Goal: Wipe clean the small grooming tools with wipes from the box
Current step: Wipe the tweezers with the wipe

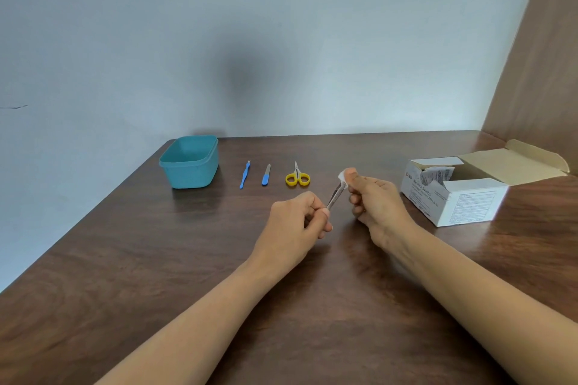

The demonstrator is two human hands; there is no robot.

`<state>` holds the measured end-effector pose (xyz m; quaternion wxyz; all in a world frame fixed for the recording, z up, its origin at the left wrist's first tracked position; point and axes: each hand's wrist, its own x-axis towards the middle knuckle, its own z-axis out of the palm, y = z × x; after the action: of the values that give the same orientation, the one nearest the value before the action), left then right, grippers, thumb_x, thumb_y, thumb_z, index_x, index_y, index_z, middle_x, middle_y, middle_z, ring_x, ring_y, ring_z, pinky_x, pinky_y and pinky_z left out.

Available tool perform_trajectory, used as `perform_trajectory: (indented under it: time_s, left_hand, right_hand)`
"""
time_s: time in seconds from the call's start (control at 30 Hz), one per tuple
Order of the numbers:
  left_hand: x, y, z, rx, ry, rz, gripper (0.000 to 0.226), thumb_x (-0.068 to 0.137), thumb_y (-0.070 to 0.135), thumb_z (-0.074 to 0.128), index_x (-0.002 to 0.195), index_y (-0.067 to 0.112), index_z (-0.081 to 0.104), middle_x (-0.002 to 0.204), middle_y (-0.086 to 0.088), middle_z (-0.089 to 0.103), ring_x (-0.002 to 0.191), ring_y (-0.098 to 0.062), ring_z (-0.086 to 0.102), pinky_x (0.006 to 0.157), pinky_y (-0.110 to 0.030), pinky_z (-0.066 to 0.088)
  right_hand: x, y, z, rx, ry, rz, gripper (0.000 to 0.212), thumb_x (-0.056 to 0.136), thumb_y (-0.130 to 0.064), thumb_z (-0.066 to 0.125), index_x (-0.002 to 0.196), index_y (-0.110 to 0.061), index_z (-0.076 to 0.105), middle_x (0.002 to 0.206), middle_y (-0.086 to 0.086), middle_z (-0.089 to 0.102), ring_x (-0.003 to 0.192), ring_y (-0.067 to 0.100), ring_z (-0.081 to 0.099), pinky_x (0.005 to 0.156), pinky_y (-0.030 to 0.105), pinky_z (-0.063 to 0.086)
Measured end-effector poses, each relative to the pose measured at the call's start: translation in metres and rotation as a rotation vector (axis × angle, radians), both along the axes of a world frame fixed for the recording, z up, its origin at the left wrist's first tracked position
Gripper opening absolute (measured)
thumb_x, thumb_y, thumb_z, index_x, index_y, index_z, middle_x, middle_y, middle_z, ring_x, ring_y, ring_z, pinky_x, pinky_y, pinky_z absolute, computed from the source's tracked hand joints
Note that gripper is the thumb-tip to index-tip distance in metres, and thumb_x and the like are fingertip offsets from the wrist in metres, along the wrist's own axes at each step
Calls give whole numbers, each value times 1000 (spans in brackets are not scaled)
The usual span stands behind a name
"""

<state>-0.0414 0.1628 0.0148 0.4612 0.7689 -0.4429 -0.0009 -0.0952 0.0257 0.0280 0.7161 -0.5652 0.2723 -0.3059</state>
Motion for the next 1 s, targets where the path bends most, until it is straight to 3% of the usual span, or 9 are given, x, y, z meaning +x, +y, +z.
perform_trajectory:
  time_s: [0.4,0.57,0.77,1.0]
  left_hand:
    - [1,2,0,18,8,6,13,94,17,54,85,11,62,72,7,71,62,-2,64,65,-16,51]
    - [1,1,-1,18,17,16,14,94,17,54,82,14,60,71,7,71,60,-2,64,65,-16,51]
    - [3,1,-2,3,12,14,13,94,17,53,85,13,61,72,6,71,60,2,63,62,-10,49]
    - [3,1,-2,-6,5,20,13,94,17,53,84,15,61,72,7,71,61,2,63,61,-9,49]
  right_hand:
    - [3,-5,1,138,-78,27,13,89,-13,64,75,-12,63,48,-10,48,45,2,36,41,13,26]
    - [1,-8,2,224,-93,67,11,81,-12,71,73,-13,64,58,-8,52,43,2,35,40,13,24]
    - [1,-6,2,168,-78,76,20,91,-21,61,73,-14,58,61,-4,47,44,3,38,42,15,25]
    - [2,-5,0,144,-100,63,16,94,-10,53,82,-18,60,64,-4,52,47,3,45,41,14,29]
